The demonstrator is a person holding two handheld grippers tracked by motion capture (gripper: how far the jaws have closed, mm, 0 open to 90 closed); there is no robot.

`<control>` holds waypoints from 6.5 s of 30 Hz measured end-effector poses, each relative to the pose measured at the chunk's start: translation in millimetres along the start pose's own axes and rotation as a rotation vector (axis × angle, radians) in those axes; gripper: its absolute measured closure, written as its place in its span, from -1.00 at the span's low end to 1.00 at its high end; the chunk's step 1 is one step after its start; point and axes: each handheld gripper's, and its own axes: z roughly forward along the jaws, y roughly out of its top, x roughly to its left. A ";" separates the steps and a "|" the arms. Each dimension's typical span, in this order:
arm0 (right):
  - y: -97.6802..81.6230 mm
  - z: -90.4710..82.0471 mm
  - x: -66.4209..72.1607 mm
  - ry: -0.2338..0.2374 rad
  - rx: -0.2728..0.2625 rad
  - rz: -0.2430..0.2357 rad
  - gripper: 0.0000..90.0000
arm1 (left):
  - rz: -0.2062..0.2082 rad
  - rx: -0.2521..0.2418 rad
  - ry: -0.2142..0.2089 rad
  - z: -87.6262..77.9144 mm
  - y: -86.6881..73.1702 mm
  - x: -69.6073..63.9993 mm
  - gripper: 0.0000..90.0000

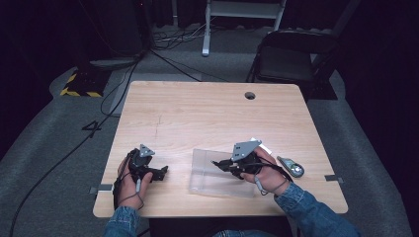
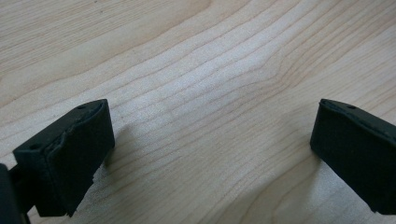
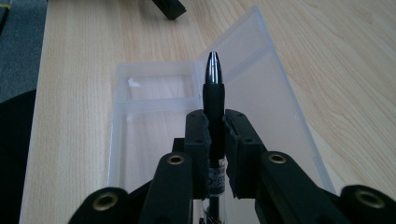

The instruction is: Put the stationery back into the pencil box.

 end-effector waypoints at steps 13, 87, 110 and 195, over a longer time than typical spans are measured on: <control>-3.2 4.4 2.1 0.018 0.041 -0.028 0.79 | 0.002 0.001 0.001 -0.1 0.0 0.1 -1.00; -7.2 -20.0 -6.8 -0.057 -0.009 0.035 0.41 | 0.002 0.001 0.001 -0.1 0.0 0.1 -1.00; -52.1 -93.8 -46.5 -0.301 -0.015 0.355 -0.09 | -0.004 0.001 0.005 0.3 0.4 0.9 -1.00; -137.9 -108.4 -77.4 -0.347 0.417 0.687 0.18 | -0.020 0.001 0.020 4.2 5.1 4.9 -1.00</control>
